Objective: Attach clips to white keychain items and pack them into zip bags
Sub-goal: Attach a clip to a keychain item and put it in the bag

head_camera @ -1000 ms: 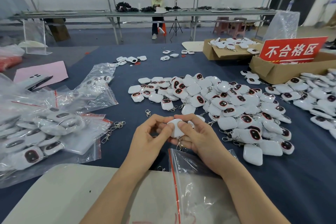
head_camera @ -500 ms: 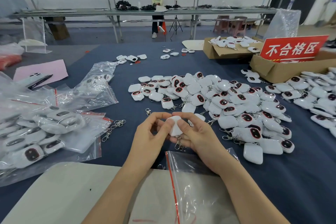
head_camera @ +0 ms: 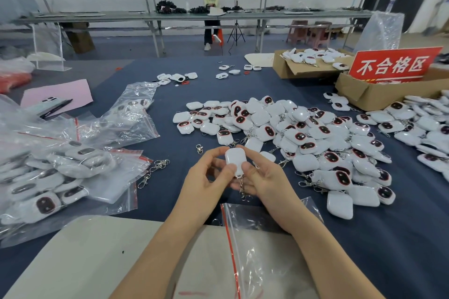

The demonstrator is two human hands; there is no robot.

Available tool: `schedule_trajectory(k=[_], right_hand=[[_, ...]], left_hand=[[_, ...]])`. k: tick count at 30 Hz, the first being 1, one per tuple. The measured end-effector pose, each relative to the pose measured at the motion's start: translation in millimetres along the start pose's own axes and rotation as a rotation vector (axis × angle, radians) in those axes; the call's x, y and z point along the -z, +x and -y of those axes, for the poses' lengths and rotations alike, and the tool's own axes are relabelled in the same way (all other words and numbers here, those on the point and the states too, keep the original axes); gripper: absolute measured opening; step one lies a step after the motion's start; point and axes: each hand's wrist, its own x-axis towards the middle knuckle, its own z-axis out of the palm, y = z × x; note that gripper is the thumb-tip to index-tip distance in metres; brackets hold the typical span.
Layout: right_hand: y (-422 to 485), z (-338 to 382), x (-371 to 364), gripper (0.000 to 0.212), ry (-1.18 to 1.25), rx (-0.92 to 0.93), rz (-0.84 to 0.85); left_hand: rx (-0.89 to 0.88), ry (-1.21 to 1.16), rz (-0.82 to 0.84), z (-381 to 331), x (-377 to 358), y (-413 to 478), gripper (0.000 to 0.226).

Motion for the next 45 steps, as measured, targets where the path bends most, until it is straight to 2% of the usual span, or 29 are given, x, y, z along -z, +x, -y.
schedule_trajectory(k=[3,8,13,16,25,32,36,45], right_hand=[[0.1,-0.5,-0.9,0.034,-0.072,0.030,0.002],[-2.5,2.0,1.5,0.035,-0.163,0.054,0.092],[-3.2,4.0,-0.2,0.039,-0.187,0.060,0.075],[-4.1,5.1,-2.0,0.041,-0.177,0.067,0.058],[-3.8,1.3,-6.6,0.027,-0.144,0.054,-0.061],[-3.0,2.6,-8.8,0.029,-0.134,0.060,-0.078],[-1.7,2.7,-5.3,0.026,-0.032,0.039,-0.121],[-1.3,-0.3,-0.8,0.019,0.028,0.031,-0.066]], left_hand=[[-0.024,0.097,0.040,0.7,-1.1,-0.7,0.043],[-0.049,0.071,0.026,-1.4,1.3,-2.9,0.039],[-0.047,0.053,0.026,-0.7,-0.2,-2.9,0.039],[-0.042,0.046,0.006,-0.9,0.7,-2.5,0.035],[-0.018,-0.101,-0.049,-5.7,0.7,-2.3,0.015],[-0.022,-0.039,-0.100,-6.8,-0.3,-2.3,0.018],[-0.007,-0.059,-0.095,-6.8,0.7,-3.4,0.019],[0.022,-0.136,-0.111,-10.8,1.5,-4.9,0.010]])
